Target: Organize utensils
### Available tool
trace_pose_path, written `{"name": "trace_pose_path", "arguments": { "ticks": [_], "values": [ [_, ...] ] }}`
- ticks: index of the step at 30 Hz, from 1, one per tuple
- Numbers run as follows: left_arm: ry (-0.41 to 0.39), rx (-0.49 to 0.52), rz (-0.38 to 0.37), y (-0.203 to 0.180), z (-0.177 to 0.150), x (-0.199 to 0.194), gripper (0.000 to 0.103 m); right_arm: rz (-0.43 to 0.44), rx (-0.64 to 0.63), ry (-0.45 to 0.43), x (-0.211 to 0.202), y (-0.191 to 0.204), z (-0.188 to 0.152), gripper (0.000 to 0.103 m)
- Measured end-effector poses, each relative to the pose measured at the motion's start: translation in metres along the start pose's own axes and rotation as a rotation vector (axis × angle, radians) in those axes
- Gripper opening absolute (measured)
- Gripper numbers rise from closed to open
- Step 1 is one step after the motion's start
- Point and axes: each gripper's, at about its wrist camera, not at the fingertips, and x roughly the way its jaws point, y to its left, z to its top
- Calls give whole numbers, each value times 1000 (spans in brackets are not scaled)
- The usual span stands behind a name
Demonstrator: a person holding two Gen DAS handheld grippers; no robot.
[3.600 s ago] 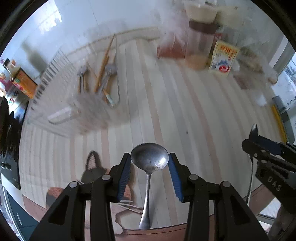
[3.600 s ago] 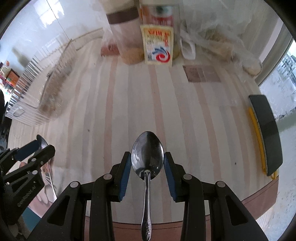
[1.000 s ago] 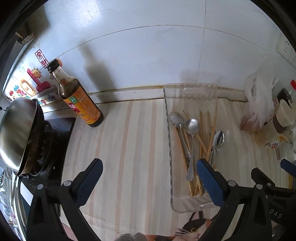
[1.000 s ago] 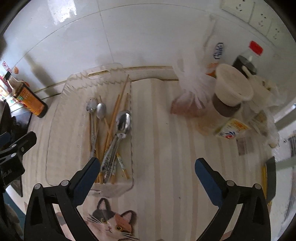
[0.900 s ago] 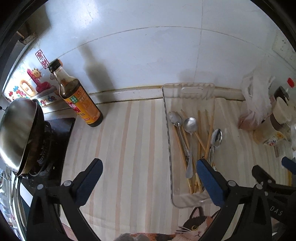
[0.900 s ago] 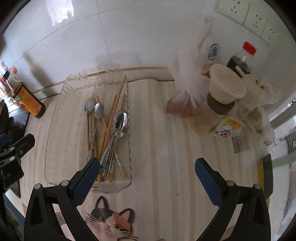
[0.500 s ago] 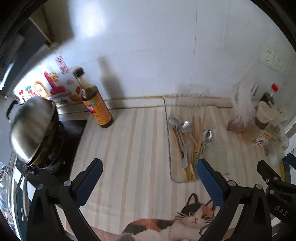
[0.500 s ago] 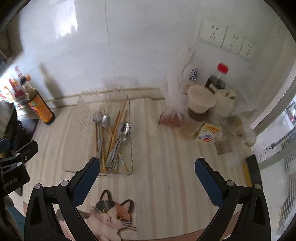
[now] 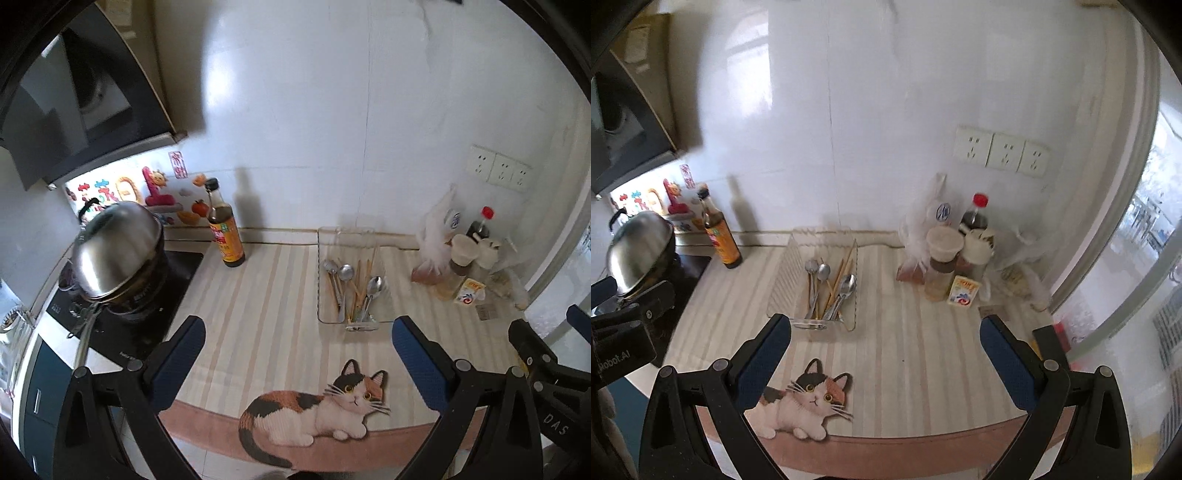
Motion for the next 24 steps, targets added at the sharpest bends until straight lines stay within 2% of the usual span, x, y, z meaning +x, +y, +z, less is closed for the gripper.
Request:
{"name": "trace_pose_path", "arguments": {
  "ticks": [4,8,12,24],
  "values": [
    [-5,-13,-2,7,-9,-26,103,-9,-2,-42,-36,-1,-6,103],
    [-12,-16,-18,11,-17,-36,103,-23,0,-53,-54,4,-9,103],
    [-1,6,-25,12,-21,-35,103,-47,4,-56,-61,8,-14,103],
    [-13,20,-5,16,-27,-33,103,-23,1,-22,-49,20,-18,103]
  ]
}}
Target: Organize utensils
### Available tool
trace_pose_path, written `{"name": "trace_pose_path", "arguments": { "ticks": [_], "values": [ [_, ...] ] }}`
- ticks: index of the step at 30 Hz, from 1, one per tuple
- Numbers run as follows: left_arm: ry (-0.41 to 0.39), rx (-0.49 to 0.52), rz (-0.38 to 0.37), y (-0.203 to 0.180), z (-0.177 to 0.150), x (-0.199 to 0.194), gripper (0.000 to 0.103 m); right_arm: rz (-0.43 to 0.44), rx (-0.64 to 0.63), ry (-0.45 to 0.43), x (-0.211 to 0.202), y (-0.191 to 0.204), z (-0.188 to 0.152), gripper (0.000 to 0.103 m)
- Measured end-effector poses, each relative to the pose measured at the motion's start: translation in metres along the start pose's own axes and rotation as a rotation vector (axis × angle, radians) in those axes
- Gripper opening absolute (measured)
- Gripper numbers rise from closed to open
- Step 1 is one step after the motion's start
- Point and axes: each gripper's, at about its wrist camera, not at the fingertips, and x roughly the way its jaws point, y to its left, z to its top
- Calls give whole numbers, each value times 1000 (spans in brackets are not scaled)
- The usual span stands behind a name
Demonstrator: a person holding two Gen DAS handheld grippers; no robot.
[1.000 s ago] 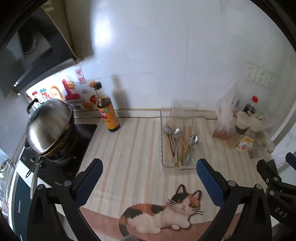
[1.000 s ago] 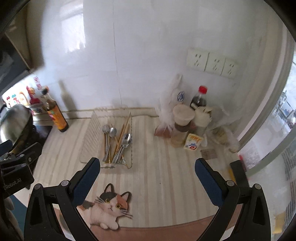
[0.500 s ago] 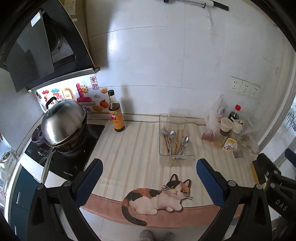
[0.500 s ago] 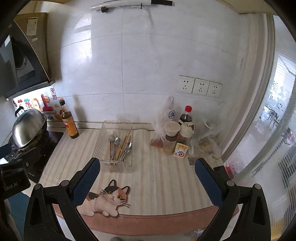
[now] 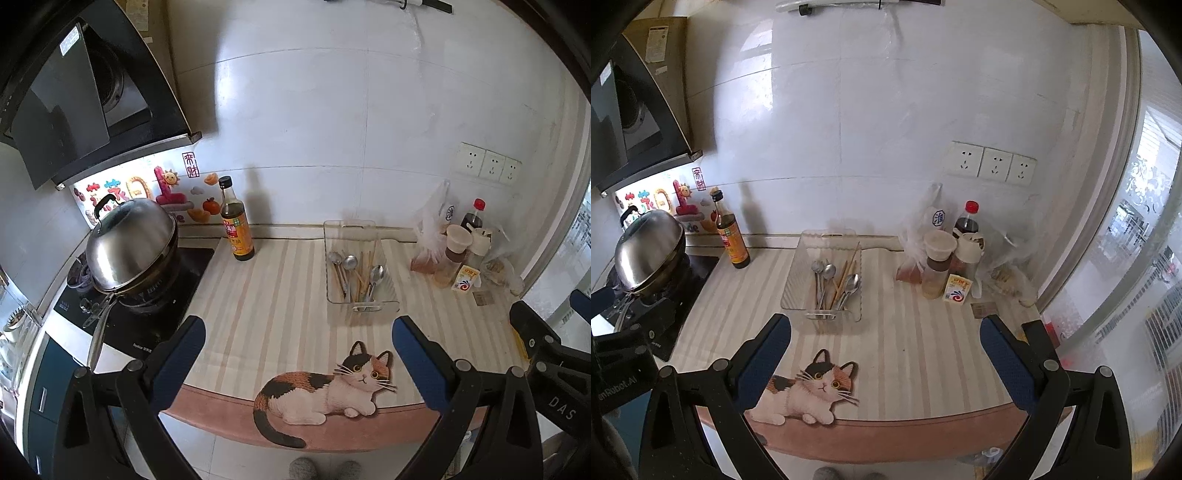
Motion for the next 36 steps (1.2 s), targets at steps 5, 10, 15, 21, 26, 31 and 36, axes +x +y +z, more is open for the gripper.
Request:
{"name": "trace_pose_path", "arguments": {
  "ticks": [5,10,15,21,26,31,36],
  "values": [
    [-5,-2,-1,-1,0,-2,103,10,2,3,0,3,0,103],
    [-8,-1,2,-3,1,0,103,13,2,2,0,2,1,103],
    [-11,-3,1,-3,2,-1,103,15,6,0,1,1,2,103],
    [-15,-3,4,-3,2,-1,103,8,17,5,1,2,2,103],
    [-7,-1,1,-2,2,1,103,8,17,7,2,2,2,103],
    [3,-2,-2,0,3,6,103,15,20,19,8,2,2,103],
    [5,-1,-3,0,2,7,103,10,19,22,12,3,2,103]
  ]
}}
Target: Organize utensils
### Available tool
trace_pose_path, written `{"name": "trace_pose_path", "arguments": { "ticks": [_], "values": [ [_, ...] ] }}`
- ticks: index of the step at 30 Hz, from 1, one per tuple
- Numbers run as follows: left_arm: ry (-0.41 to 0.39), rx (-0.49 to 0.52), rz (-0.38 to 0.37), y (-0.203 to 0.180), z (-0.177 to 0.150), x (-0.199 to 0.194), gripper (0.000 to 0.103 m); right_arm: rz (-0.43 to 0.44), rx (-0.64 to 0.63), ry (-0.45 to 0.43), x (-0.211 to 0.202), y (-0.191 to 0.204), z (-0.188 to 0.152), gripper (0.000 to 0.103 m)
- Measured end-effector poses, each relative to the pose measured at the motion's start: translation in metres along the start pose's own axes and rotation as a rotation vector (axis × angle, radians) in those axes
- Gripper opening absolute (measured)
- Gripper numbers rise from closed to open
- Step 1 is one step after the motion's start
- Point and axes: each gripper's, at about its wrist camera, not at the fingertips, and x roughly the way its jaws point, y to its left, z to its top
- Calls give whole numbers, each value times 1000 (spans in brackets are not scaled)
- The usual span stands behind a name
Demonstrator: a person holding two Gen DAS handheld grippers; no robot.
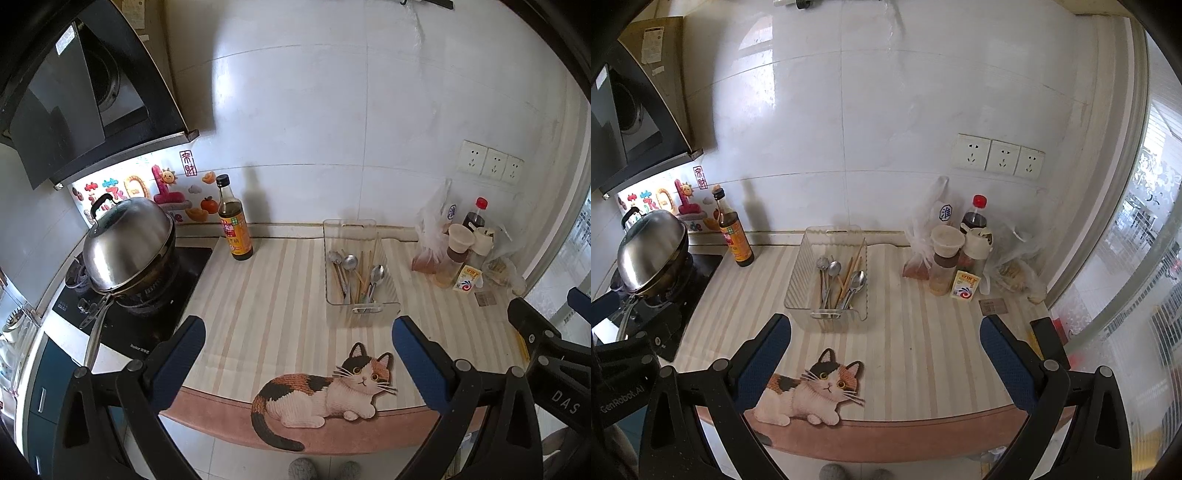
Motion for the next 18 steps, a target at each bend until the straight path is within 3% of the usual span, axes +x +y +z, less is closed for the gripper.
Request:
{"name": "trace_pose_path", "arguments": {
  "ticks": [18],
  "values": [
    [3,4,0,0,-1,5,103,4,2,10,7,-2,0,103]
  ]
}}
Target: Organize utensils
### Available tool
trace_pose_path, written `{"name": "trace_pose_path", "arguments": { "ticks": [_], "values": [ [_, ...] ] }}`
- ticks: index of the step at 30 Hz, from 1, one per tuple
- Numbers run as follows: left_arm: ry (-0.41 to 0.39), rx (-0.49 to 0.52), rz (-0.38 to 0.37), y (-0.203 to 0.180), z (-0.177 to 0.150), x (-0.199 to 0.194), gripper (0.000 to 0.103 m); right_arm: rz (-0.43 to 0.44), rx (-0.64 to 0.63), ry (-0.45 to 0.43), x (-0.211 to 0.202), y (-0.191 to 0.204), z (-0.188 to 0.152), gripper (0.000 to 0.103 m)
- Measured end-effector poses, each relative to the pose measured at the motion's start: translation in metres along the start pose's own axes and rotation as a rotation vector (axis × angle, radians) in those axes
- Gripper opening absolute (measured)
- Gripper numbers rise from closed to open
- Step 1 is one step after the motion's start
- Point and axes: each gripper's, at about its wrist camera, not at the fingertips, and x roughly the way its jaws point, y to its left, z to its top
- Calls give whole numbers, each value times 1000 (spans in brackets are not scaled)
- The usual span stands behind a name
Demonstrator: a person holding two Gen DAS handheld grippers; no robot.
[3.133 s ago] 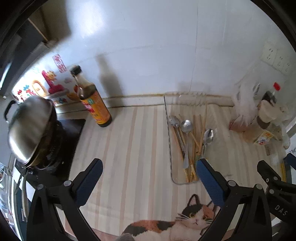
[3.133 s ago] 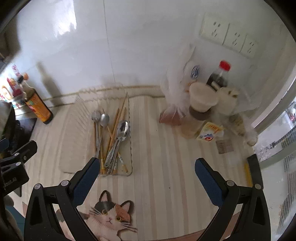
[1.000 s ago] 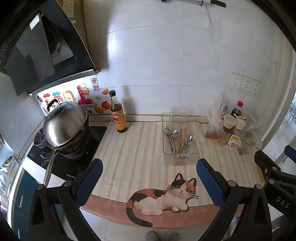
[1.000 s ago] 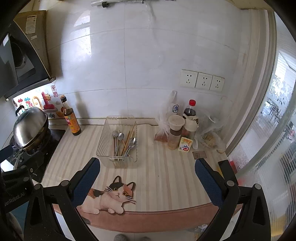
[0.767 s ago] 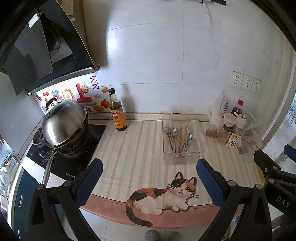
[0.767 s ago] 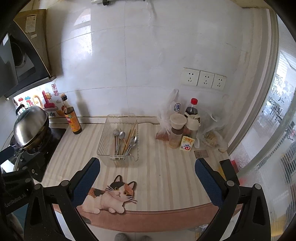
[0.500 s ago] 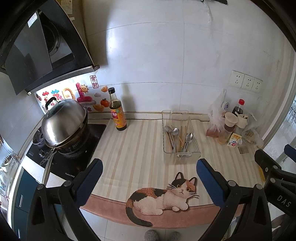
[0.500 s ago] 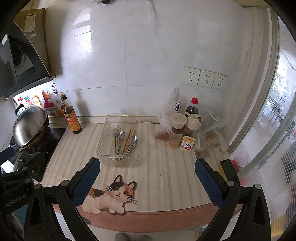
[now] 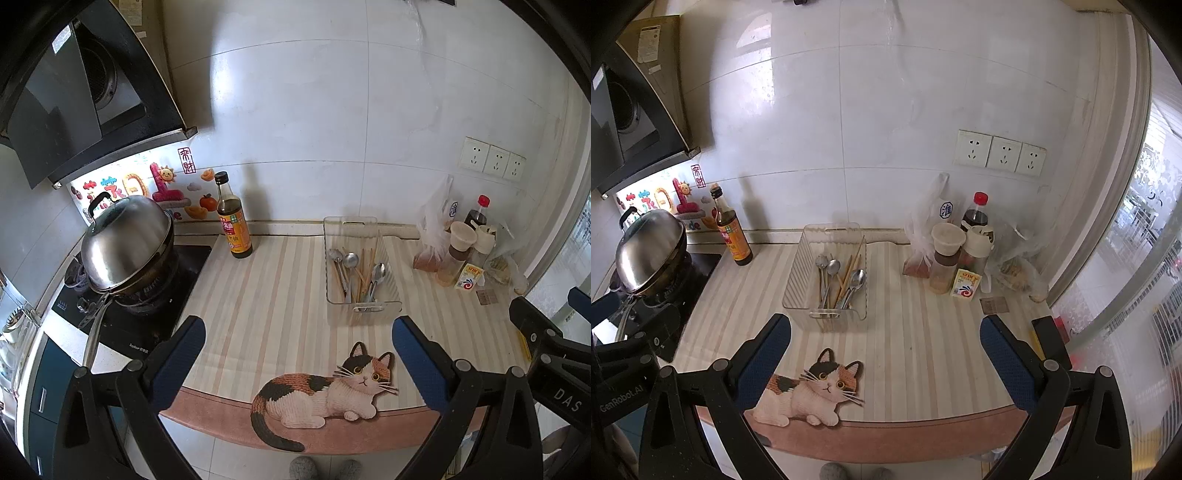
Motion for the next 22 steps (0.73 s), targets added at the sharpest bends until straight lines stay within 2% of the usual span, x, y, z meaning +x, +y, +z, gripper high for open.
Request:
{"name": "trace_pose_path", "arguments": {
  "ticks": [22],
  "values": [
    [1,-4,-14,0,-4,2,103,2,-3,-1,2,-2,2,103]
  ]
}}
